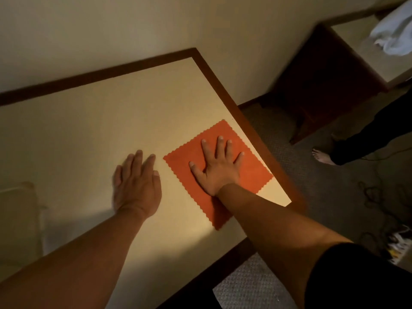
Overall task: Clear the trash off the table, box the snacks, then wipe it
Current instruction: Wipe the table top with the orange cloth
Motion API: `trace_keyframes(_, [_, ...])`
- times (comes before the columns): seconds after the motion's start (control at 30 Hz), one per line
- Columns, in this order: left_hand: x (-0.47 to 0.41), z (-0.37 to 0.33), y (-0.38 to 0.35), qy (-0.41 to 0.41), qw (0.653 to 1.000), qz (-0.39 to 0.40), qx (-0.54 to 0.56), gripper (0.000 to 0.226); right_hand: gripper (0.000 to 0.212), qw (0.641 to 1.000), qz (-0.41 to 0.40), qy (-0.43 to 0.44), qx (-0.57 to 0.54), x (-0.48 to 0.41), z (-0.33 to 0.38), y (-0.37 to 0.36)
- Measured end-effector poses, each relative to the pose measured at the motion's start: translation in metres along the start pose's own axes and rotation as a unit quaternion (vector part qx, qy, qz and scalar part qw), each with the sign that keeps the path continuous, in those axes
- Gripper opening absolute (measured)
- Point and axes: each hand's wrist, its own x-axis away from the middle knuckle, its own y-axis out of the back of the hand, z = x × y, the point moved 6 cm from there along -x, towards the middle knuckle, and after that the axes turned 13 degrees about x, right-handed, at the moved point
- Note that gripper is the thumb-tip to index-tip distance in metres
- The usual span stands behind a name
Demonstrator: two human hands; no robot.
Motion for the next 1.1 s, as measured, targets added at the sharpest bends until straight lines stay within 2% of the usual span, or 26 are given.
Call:
trace_keyframes(0.1, [0.001, -0.001, 0.001, 0.006, 1.0, -0.006, 0.012, 0.06, 0.078, 0.995, 0.005, 0.103, 0.01, 0.044, 0.03, -0.009])
trace_keyframes(0.2, [-0.001, -0.003, 0.002, 0.014, 1.0, -0.01, 0.009, 0.06, 0.077, 0.987, 0.016, 0.156, 0.032, 0.108, -0.003, -0.038])
trace_keyframes(0.3, [-0.003, -0.005, 0.003, 0.021, 1.0, -0.007, 0.004, 0.058, 0.08, 0.994, 0.034, 0.089, 0.058, 0.119, -0.082, -0.05])
trace_keyframes(0.4, [-0.002, -0.005, 0.002, 0.023, 1.0, -0.006, 0.002, 0.056, 0.081, 0.998, 0.029, 0.015, 0.06, 0.076, -0.122, -0.037])
trace_keyframes(0.5, [-0.002, -0.004, 0.003, 0.024, 1.0, -0.007, 0.004, 0.053, 0.083, 0.999, 0.017, -0.04, 0.023, 0.002, -0.111, -0.011])
trace_keyframes(0.57, [-0.002, -0.004, 0.003, 0.021, 1.0, -0.008, 0.007, 0.055, 0.085, 0.999, 0.014, -0.041, 0.02, -0.045, -0.081, 0.007])
trace_keyframes(0.67, [-0.003, -0.002, 0.005, 0.028, 0.998, -0.016, 0.044, 0.063, 0.085, 0.999, 0.006, 0.043, 0.033, -0.072, -0.003, 0.023])
trace_keyframes(0.77, [-0.002, 0.003, 0.009, 0.063, 0.994, -0.04, 0.081, 0.068, 0.082, 0.983, -0.001, 0.18, 0.048, -0.024, 0.067, 0.016])
trace_keyframes(0.83, [-0.003, 0.006, 0.01, 0.094, 0.992, -0.043, 0.073, 0.07, 0.079, 0.966, -0.008, 0.252, 0.062, 0.032, 0.074, 0.0])
trace_keyframes(0.9, [-0.004, 0.007, 0.008, 0.104, 0.992, -0.038, 0.06, 0.069, 0.077, 0.954, -0.005, 0.289, 0.081, 0.081, 0.041, -0.022])
trace_keyframes(0.97, [-0.004, 0.006, 0.007, 0.103, 0.993, -0.036, 0.051, 0.067, 0.079, 0.957, 0.02, 0.272, 0.095, 0.098, -0.015, -0.034])
trace_keyframes(1.03, [-0.004, 0.006, 0.007, 0.104, 0.993, -0.039, 0.042, 0.066, 0.08, 0.971, 0.051, 0.205, 0.113, 0.075, -0.064, -0.031])
trace_keyframes(1.1, [-0.006, 0.005, 0.007, 0.108, 0.993, -0.036, 0.035, 0.065, 0.079, 0.987, 0.039, 0.123, 0.099, 0.026, -0.085, -0.013])
